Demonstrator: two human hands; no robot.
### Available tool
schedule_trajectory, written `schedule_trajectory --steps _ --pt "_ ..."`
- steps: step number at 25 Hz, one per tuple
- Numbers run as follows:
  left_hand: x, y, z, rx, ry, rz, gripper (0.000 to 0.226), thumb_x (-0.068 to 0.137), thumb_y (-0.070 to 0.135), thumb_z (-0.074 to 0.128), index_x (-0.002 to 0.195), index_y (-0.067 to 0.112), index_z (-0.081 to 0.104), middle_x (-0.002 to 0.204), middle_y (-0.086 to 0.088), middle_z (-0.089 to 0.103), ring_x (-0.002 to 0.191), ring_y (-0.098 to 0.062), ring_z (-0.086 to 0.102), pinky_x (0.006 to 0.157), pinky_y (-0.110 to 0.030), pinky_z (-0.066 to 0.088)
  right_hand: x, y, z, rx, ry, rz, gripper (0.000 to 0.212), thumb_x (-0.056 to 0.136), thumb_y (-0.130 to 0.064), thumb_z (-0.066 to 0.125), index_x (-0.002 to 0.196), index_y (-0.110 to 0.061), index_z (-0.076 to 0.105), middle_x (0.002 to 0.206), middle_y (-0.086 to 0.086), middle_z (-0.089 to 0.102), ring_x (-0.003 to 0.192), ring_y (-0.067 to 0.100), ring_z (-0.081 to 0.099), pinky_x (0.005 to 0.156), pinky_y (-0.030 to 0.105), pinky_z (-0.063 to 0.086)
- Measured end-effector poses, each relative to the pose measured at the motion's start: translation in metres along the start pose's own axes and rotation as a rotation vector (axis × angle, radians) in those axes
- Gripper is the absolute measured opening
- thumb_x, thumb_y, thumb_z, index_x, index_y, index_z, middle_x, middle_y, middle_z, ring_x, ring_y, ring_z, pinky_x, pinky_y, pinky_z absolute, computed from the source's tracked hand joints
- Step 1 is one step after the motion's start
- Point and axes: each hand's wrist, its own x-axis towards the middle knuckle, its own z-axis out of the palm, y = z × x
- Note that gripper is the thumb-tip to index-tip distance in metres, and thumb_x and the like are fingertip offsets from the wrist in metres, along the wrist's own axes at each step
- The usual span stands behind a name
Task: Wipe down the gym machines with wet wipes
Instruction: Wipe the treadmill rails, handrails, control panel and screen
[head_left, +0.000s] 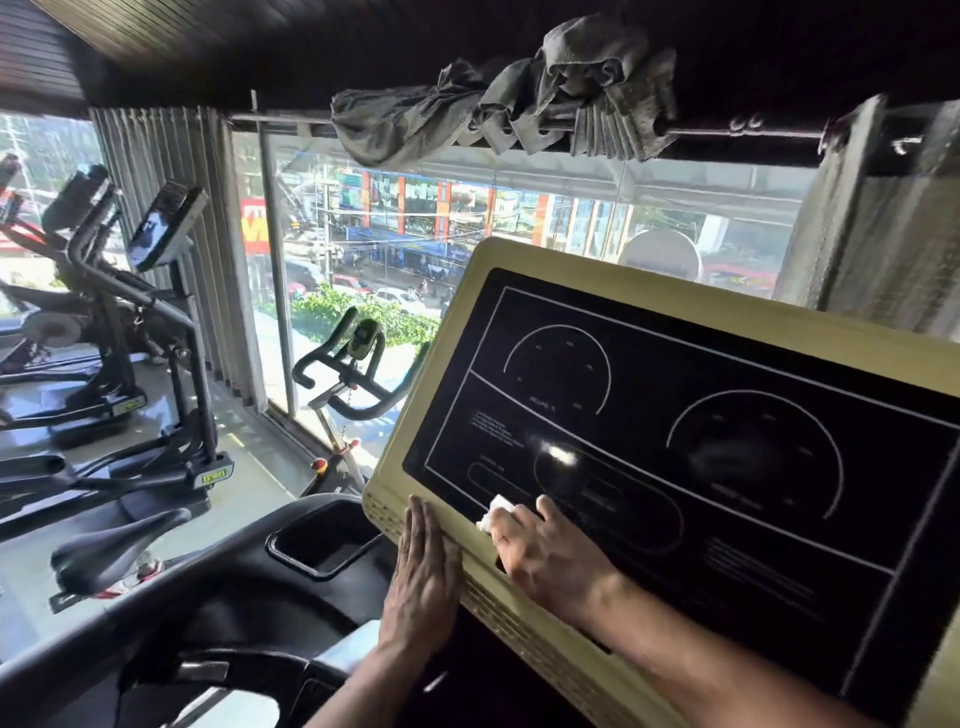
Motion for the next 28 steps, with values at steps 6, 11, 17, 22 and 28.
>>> schedule_trajectory --steps 6,11,17,22,28 --pt "-0.02 0.019 0.011 -0.043 -0.061 0.003 0.08 0.098 0.067 -0.004 0.158 0.016 -0.022 0.162 0.003 -0.04 0.152 -0.007 -0.031 0.127 -0.028 -0.013 -0.007 0.118 -0.058 -0.232 0.183 0.441 0.047 0.086 -0.008 0.071 0.131 -0.007 0.059 0.122 0.009 0.049 0.092 0.02 0.052 0.082 0.042 0.046" --pt "-0.03 0.03 0.017 -0.019 -0.063 0.008 0.085 0.094 0.071 -0.009 0.158 0.016 -0.021 0.163 0.002 -0.038 0.152 -0.007 -0.031 0.125 -0.024 -0.016 -0.033 0.036 -0.031 -0.117 0.119 0.241 0.046 0.072 -0.005 0.079 0.117 -0.007 0.072 0.12 0.01 0.045 0.103 0.023 0.042 0.082 0.043 0.053" --pt "-0.044 0.047 0.021 -0.003 -0.078 0.017 0.077 0.1 0.061 0.005 0.158 0.018 -0.021 0.164 0.003 -0.035 0.151 -0.005 -0.031 0.126 -0.026 -0.014 -0.065 0.06 -0.056 -0.246 -0.025 0.139 0.05 0.089 0.003 0.051 0.138 -0.005 0.054 0.141 0.012 0.044 0.103 0.022 0.052 0.093 0.044 0.046" --pt "-0.053 0.055 0.025 -0.009 -0.078 0.006 0.078 0.1 0.062 0.005 0.159 0.017 -0.019 0.165 0.001 -0.033 0.151 -0.004 -0.03 0.125 -0.026 -0.013 -0.073 0.086 -0.074 -0.189 0.154 0.479 0.051 0.081 0.0 0.073 0.13 -0.001 0.06 0.127 0.012 0.048 0.1 0.021 0.052 0.086 0.043 0.05" --pt "-0.06 0.064 0.022 0.018 -0.104 0.011 0.073 0.107 0.056 0.015 0.16 0.019 -0.018 0.164 0.004 -0.034 0.15 -0.002 -0.032 0.125 -0.025 -0.015 -0.09 0.011 -0.058 -0.117 -0.177 0.038 0.034 0.096 -0.002 0.055 0.129 -0.003 0.059 0.135 0.014 0.047 0.106 0.022 0.056 0.099 0.048 0.045"
